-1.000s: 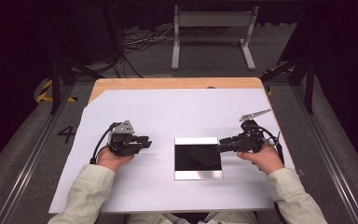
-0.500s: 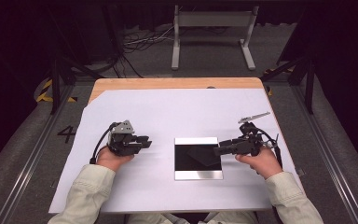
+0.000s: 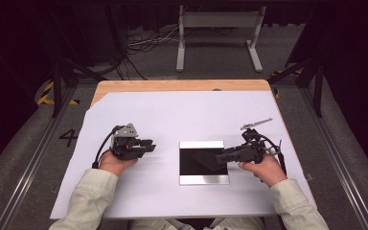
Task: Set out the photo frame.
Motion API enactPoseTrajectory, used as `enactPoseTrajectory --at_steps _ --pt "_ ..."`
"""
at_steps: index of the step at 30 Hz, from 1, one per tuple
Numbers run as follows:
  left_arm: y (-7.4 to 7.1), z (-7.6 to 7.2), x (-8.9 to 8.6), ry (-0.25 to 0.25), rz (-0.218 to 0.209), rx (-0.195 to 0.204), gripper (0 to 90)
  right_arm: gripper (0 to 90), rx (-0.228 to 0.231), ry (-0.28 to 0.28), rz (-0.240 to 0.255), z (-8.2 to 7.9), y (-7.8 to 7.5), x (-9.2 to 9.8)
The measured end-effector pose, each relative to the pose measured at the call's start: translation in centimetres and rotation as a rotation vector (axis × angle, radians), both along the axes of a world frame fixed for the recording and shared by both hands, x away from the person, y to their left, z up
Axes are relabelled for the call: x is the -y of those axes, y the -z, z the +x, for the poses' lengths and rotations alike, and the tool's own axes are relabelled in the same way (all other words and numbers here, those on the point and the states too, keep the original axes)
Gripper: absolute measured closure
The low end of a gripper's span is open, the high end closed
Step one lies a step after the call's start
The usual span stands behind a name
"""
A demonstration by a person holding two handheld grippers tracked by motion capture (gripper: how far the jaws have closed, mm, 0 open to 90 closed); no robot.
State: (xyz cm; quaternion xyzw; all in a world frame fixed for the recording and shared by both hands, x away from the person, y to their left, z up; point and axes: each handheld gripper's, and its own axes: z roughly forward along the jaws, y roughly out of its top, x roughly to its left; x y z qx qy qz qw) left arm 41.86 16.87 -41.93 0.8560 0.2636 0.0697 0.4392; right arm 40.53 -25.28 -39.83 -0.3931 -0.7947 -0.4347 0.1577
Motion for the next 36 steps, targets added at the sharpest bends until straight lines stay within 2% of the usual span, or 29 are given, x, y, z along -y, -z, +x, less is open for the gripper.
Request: enactPoseTrajectory --at_steps 11,24,36 --pt "0.0 0.0 0.1 -0.002 0.001 -0.001 71.0 25.5 -0.041 -0.027 -0.011 0.1 0.9 -0.9" --pt "-0.1 -0.1 0.0 -0.002 0.004 0.001 70.7 26.3 -0.069 -0.062 -0.020 0.1 1.5 -2.1" --pt "0.0 0.0 0.1 -0.005 0.002 -0.003 69.9 37.9 -0.092 -0.086 -0.051 0.0 1.3 -2.8"
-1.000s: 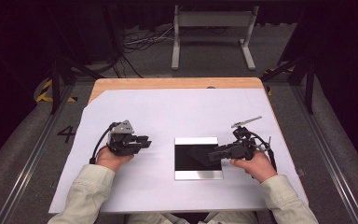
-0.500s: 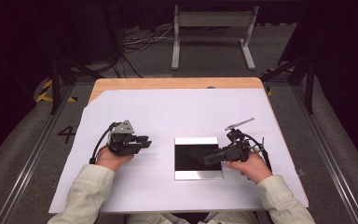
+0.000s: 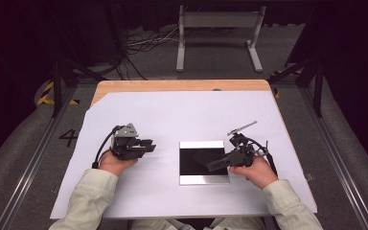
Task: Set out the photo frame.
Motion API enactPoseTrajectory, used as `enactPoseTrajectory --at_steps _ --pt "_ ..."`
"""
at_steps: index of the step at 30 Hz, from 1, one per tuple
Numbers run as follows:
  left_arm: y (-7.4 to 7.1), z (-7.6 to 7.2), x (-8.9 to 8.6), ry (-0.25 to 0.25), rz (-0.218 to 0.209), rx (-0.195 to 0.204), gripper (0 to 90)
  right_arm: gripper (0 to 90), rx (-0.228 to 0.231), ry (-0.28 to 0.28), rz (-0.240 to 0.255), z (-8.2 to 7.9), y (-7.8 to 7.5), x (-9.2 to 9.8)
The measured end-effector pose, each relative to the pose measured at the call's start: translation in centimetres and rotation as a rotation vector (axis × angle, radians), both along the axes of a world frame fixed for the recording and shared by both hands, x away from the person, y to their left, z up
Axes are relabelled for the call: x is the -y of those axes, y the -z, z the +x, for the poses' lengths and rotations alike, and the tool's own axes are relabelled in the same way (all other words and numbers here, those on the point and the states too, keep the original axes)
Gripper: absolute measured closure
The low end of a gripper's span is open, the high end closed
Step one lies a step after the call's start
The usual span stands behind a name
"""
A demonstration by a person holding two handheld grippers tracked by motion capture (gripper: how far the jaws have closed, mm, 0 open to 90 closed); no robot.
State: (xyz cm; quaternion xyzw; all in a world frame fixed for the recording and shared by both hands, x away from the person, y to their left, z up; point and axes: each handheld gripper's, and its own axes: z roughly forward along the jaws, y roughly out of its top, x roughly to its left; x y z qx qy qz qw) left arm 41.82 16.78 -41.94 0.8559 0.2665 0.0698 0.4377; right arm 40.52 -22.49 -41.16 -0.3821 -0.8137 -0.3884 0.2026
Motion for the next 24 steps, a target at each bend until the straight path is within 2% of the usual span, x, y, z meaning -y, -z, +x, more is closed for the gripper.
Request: enactPoseTrajectory --at_steps 4,10,13,17,21,24 --pt "0.0 0.0 0.0 0.001 0.001 -0.001 69.9 40.5 -0.018 0.002 -0.008 0.0 -0.1 0.0" --pt "0.0 0.0 0.0 0.001 0.002 -0.003 69.7 43.7 -0.023 -0.001 -0.019 -0.1 -0.3 -0.1" --pt "0.0 0.0 0.0 0.001 0.003 -0.003 69.7 48.2 -0.009 -0.012 -0.021 -0.2 -0.4 -0.2" --pt "0.0 0.0 0.0 -0.001 -0.001 -0.007 69.7 57.3 0.031 -0.044 -0.027 -0.6 -1.1 -0.4" --pt "0.0 0.0 -0.1 0.001 0.002 -0.004 69.6 61.9 0.054 -0.064 -0.051 -0.9 -1.6 -0.7" --pt "0.0 0.0 -0.1 0.001 0.000 -0.006 69.6 67.0 0.058 -0.077 -0.052 -1.1 -1.7 -0.7"
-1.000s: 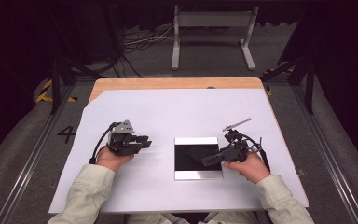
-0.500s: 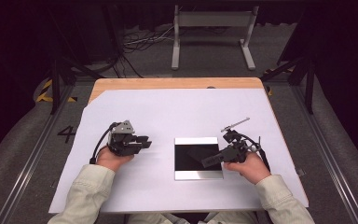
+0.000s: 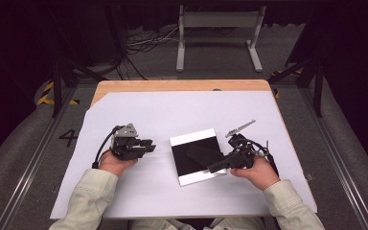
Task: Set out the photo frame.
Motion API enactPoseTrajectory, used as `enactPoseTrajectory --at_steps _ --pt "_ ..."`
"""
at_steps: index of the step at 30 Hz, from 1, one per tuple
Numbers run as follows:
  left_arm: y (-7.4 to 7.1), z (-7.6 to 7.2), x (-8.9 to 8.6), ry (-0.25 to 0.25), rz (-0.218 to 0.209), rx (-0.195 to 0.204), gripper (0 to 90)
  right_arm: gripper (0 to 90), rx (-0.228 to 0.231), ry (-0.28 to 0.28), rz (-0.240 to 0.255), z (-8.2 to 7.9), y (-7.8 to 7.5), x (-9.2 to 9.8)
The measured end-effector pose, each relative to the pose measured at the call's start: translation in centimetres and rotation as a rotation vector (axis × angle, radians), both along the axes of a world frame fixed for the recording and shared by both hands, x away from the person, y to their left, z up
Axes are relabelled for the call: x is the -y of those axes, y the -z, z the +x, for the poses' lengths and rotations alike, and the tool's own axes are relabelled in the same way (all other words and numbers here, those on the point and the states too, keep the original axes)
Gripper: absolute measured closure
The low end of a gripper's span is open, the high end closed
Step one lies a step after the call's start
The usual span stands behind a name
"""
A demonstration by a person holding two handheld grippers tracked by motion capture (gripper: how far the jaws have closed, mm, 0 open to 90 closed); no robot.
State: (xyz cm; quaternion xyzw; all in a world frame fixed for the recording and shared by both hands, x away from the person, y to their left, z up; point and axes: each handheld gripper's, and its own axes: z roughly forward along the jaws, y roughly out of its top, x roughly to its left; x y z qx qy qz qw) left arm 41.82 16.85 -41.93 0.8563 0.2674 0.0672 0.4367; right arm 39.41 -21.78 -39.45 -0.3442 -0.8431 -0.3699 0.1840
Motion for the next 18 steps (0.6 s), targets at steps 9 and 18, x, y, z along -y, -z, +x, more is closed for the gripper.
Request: enactPoseTrajectory --at_steps 9,18 --pt "0.0 0.0 0.0 0.001 -0.006 -0.001 69.6 80.7 0.000 -0.036 0.026 -0.5 -0.2 -0.1" --pt "0.0 0.0 0.0 -0.002 -0.013 -0.002 69.6 87.2 0.016 -0.083 0.052 -1.3 -1.1 -0.7"
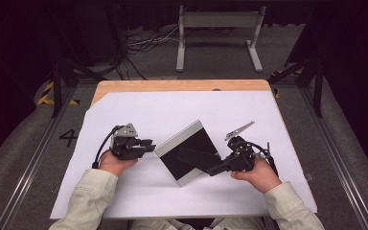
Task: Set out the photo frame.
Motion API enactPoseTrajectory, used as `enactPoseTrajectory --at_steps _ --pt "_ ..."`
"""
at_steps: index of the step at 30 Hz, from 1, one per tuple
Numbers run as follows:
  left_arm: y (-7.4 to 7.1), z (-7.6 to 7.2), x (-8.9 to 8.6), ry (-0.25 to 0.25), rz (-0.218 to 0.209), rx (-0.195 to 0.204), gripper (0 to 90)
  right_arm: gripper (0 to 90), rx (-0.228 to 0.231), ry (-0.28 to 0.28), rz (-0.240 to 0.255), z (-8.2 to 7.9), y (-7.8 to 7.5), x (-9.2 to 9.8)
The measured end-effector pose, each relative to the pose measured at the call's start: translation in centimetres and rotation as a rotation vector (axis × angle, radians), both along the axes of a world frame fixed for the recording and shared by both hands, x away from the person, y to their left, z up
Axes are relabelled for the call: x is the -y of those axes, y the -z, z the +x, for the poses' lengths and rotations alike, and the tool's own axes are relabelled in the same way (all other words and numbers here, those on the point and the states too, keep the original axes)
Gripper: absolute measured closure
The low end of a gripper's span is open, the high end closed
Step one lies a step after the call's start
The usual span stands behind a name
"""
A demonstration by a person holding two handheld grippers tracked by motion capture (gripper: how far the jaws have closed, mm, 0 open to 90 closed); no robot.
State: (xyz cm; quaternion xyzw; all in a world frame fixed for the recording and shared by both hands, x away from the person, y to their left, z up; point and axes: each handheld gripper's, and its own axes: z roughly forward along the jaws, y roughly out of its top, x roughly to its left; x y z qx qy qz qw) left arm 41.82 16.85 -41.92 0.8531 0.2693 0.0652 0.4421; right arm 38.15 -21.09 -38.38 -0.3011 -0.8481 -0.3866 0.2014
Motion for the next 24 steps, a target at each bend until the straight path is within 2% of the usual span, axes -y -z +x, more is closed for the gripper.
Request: enactPoseTrajectory --at_steps 9,11,17,19,22,24 --pt "-0.02 -0.01 0.01 -0.001 0.000 0.000 69.6 87.4 0.039 0.017 0.026 -0.29 -0.45 0.00" --pt "0.02 0.02 0.02 -0.001 0.000 0.000 69.6 87.5 0.060 0.035 0.061 -0.20 -0.65 0.30" --pt "0.00 0.00 0.03 0.000 0.002 0.002 69.6 87.5 0.165 0.081 0.118 -0.16 -0.98 0.51" --pt "0.01 0.00 0.02 0.000 0.003 0.003 69.7 87.5 0.214 0.099 0.137 -0.15 -0.97 0.60" --pt "0.05 0.00 0.03 0.000 0.002 -0.002 69.7 87.6 0.277 0.121 0.141 -0.10 -0.87 0.68" --pt "0.05 0.00 0.05 0.001 0.003 -0.002 69.7 87.6 0.295 0.133 0.139 -0.10 -0.81 0.68"
